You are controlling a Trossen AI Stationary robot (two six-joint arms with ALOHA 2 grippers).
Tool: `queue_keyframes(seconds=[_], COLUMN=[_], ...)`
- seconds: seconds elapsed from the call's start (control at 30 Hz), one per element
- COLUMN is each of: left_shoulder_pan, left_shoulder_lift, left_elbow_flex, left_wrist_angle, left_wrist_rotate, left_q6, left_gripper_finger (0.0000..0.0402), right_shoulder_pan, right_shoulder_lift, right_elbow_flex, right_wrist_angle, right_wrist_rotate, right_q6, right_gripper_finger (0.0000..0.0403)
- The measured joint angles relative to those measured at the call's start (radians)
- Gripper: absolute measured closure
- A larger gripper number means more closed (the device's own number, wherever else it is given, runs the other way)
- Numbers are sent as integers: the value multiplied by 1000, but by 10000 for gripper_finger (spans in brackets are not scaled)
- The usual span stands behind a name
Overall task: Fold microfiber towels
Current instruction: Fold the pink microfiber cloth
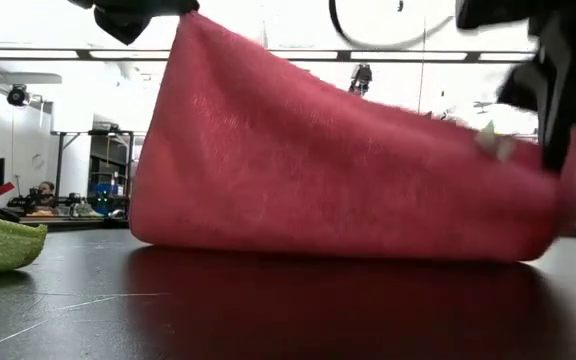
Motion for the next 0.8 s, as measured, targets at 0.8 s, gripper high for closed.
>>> queue_keyframes(seconds=[0.8], left_shoulder_pan=[-111], left_shoulder_lift=[141], left_elbow_flex=[-8], left_wrist_angle=[8], left_wrist_rotate=[290], left_q6=[-175], left_gripper_finger=[401], right_shoulder_pan=[-22], right_shoulder_lift=[-11], right_elbow_flex=[189], right_wrist_angle=[-208], right_wrist_rotate=[-67], right_q6=[-682], right_gripper_finger=[394])
